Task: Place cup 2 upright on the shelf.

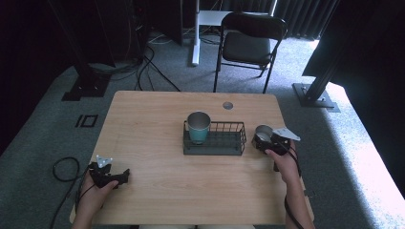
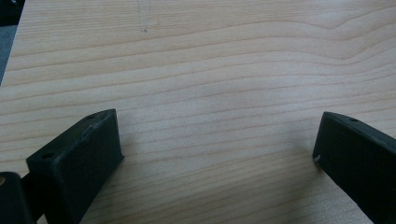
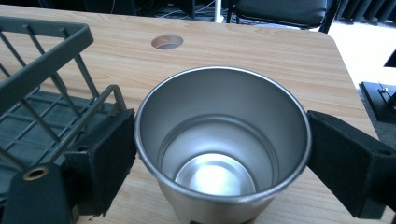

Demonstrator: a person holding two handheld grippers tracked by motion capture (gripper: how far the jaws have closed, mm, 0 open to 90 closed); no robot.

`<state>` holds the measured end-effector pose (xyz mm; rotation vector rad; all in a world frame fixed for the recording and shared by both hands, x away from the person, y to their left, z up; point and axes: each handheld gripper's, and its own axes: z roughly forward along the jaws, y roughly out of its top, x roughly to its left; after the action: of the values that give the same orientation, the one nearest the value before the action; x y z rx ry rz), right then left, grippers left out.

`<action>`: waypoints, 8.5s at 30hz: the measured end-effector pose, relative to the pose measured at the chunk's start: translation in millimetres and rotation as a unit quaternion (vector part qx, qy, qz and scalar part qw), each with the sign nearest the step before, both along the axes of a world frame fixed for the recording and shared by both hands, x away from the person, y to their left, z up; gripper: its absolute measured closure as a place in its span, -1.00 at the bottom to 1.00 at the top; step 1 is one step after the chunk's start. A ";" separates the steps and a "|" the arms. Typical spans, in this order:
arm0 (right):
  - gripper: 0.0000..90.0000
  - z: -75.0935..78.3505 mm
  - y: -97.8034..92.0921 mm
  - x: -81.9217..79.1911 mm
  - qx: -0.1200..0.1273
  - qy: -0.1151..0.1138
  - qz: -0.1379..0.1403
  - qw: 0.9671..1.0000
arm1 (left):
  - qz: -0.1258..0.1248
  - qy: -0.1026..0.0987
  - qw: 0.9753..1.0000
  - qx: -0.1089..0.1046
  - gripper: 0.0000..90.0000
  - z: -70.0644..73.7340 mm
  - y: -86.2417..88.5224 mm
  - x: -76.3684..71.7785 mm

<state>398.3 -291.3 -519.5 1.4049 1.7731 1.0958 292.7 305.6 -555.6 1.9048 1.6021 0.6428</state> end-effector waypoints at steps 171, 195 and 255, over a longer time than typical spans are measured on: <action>-0.71 54.4 125.4 12.1 -0.024 -0.008 0.208 0.978 | 0.000 0.000 1.000 0.000 -0.96 0.0 0.0 0.0; -0.71 47.0 123.0 18.0 -0.016 0.004 0.214 0.977 | 0.000 0.000 1.000 0.000 -0.96 0.0 0.0 0.0; -0.75 62.1 56.2 -21.1 0.009 -0.014 0.183 0.983 | 0.000 0.000 1.000 0.000 -0.96 0.0 0.0 0.0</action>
<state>377.3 -235.1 -457.5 1.0889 2.0573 1.3117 292.7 305.7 -555.7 1.9045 1.6019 0.6432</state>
